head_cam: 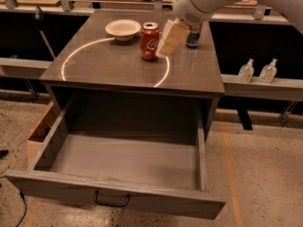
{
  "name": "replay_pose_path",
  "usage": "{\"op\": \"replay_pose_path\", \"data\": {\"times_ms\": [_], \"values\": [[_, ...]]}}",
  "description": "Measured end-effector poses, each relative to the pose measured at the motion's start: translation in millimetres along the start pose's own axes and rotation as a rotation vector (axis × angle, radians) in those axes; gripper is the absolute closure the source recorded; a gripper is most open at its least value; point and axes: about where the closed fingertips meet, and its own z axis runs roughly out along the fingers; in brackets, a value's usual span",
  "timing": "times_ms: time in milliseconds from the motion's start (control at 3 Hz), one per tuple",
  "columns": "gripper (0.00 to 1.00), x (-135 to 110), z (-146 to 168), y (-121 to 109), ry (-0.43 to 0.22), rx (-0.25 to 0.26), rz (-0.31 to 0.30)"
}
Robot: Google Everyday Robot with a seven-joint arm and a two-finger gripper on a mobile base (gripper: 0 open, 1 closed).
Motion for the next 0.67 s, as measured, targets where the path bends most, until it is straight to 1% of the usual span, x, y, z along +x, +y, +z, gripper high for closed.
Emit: {"op": "replay_pose_path", "data": {"times_ms": [333, 667], "values": [[0.00, -8.8, 25.4, -13.1, -0.016, 0.046, -0.040], [0.00, -16.7, 56.9, -22.3, -0.029, 0.071, -0.084]]}}
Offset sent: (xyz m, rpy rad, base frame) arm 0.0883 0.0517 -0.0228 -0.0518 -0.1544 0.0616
